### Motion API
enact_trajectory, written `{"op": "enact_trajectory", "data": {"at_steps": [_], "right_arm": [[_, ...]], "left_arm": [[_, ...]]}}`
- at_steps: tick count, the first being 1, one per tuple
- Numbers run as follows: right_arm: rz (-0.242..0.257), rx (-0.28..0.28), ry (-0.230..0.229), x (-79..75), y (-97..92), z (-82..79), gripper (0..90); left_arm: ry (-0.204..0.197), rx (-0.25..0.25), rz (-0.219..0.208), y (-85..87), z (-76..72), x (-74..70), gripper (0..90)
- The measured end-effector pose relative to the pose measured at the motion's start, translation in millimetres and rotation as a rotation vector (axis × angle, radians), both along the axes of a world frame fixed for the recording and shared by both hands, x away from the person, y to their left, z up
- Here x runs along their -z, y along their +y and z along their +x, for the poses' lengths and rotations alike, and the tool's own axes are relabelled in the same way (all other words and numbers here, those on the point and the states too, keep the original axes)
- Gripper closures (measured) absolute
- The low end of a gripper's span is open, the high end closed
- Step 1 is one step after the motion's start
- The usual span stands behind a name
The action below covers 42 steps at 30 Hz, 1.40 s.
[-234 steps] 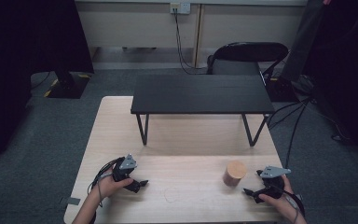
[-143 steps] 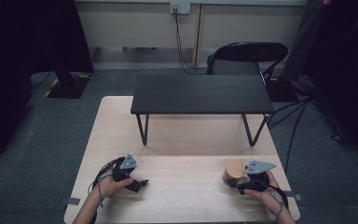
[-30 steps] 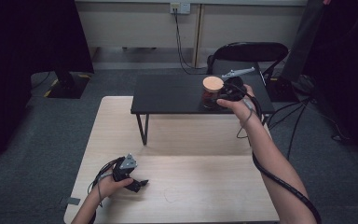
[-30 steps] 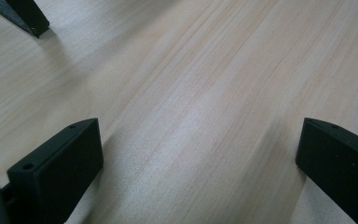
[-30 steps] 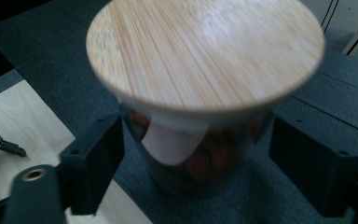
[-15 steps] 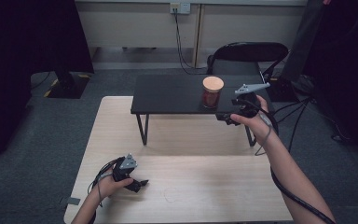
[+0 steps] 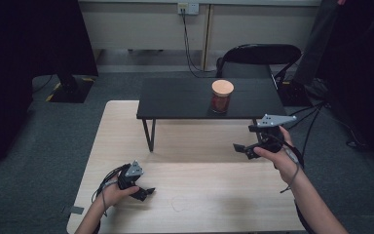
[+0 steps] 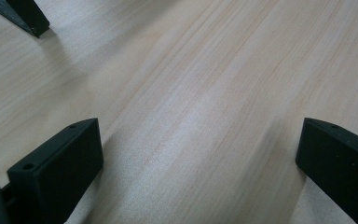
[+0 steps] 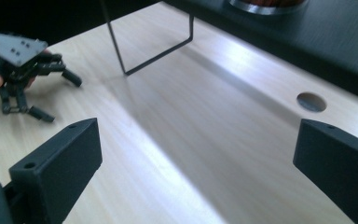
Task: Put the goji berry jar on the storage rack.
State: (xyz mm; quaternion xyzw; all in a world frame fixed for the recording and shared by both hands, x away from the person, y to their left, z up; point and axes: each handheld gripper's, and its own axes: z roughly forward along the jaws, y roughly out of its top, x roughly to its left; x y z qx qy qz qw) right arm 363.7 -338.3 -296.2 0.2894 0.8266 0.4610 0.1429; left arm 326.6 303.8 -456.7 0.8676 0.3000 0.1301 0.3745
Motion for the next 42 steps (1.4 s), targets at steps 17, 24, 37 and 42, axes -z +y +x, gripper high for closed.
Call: {"op": "enact_trajectory", "data": {"at_steps": [17, 24, 37, 42], "right_arm": [[0.025, -0.019, 0.034, 65.2, -18.9, -36.3, 0.0], [0.028, -0.009, 0.042, 87.3, -26.3, -44.5, 0.0], [0.006, -0.010, 0.081, 126.9, -29.5, -53.1, 0.0], [-0.004, -0.005, 0.093, 137.2, -28.9, -54.7, 0.0]], "left_arm": [[0.000, -0.001, -0.001, -0.1, -0.1, 0.1, 0.0], [0.000, -0.001, 0.000, -0.2, -0.1, 0.1, 0.0], [0.000, -0.002, 0.000, -0.3, -0.1, 0.1, 0.0], [0.000, -0.003, 0.000, -0.4, -0.2, 0.1, 0.0]]}}
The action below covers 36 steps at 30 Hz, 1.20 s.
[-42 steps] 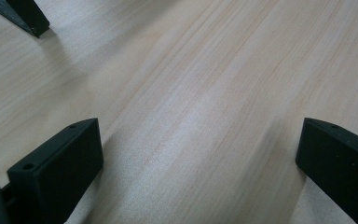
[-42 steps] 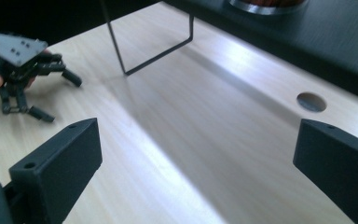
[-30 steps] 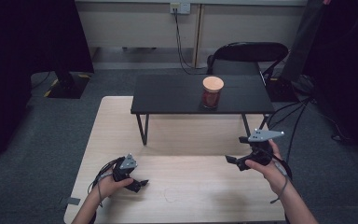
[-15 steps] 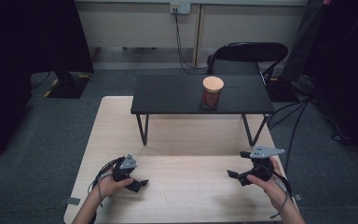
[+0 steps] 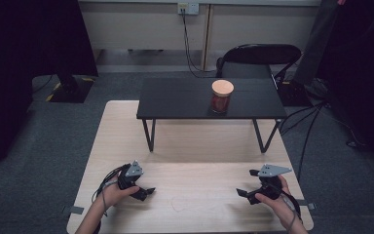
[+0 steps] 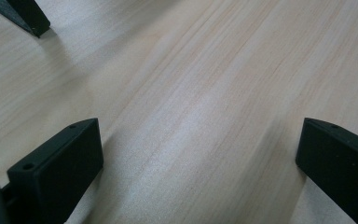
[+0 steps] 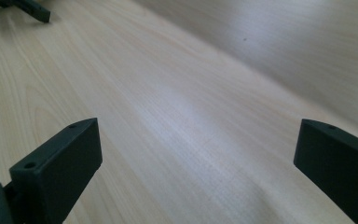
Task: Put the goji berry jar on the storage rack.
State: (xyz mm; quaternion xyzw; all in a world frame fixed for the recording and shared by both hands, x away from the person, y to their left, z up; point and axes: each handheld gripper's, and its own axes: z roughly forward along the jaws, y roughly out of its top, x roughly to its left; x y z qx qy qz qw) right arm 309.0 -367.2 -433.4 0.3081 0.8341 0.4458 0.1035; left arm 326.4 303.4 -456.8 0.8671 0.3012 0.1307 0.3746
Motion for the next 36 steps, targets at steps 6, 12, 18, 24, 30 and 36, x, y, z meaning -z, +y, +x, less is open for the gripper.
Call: {"op": "enact_trajectory", "data": {"at_steps": [6, 12, 18, 24, 30, 36], "right_arm": [[-0.031, -0.002, 0.010, 8.5, 0.2, -1.4, 0.1], [-0.047, 0.006, 0.016, 13.4, -1.8, -3.0, 0.1], [-0.071, 0.007, 0.024, 16.3, -0.8, -1.9, 0.1], [-0.108, 0.003, 0.029, 18.7, 0.9, -1.3, 1.0], [-0.126, 0.014, 0.028, 18.8, 1.9, -1.5, 1.0], [-0.150, 0.015, 0.016, 17.8, 4.5, -2.8, 0.6]], "left_arm": [[0.000, -0.001, 0.000, -0.2, -0.1, 0.0, 0.0], [0.000, -0.001, 0.000, -0.2, -0.1, 0.0, 0.0], [0.000, -0.001, 0.000, -0.2, -0.1, 0.0, 0.0], [0.000, -0.001, 0.000, -0.2, -0.1, 0.0, 0.0], [0.000, -0.001, 0.000, -0.2, -0.2, 0.0, 0.0], [0.000, -0.001, 0.000, -0.2, -0.2, 0.0, 0.0]]}}
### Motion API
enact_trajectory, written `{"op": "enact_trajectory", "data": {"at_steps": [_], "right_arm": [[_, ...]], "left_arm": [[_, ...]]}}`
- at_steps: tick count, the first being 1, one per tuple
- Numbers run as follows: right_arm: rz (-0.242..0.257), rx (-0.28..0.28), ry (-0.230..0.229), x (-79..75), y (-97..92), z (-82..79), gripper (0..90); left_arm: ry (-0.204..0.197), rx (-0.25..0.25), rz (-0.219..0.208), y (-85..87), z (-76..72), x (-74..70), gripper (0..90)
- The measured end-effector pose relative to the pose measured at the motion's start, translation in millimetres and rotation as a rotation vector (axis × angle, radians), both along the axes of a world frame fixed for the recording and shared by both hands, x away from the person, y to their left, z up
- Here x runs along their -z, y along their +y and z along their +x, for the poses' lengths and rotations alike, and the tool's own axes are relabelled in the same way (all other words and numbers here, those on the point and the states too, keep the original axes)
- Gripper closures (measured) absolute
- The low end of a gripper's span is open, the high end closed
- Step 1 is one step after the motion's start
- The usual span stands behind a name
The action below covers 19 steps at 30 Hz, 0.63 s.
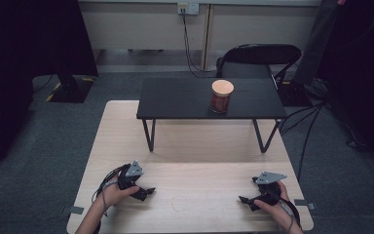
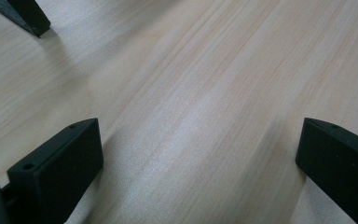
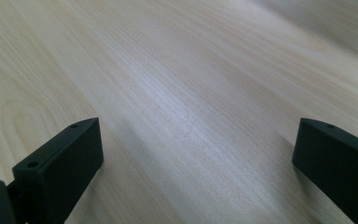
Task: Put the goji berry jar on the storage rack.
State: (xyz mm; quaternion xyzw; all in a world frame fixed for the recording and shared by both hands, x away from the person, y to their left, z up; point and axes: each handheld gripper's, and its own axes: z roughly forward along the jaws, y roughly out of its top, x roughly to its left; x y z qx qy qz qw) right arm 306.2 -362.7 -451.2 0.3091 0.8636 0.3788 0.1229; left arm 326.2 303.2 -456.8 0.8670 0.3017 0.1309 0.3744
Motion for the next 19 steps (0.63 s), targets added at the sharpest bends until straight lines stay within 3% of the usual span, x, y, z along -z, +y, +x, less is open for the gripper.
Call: {"op": "enact_trajectory", "data": {"at_steps": [3, 19], "right_arm": [[-0.039, -0.013, -0.019, -1.3, 4.8, -1.5, 0.0], [-0.040, -0.005, -0.021, -1.1, 6.3, -2.8, 0.0]], "left_arm": [[0.000, 0.000, 0.000, 0.0, 0.0, 0.0, 0.0], [0.000, -0.002, 0.000, -0.3, -0.3, 0.1, 0.0]]}}
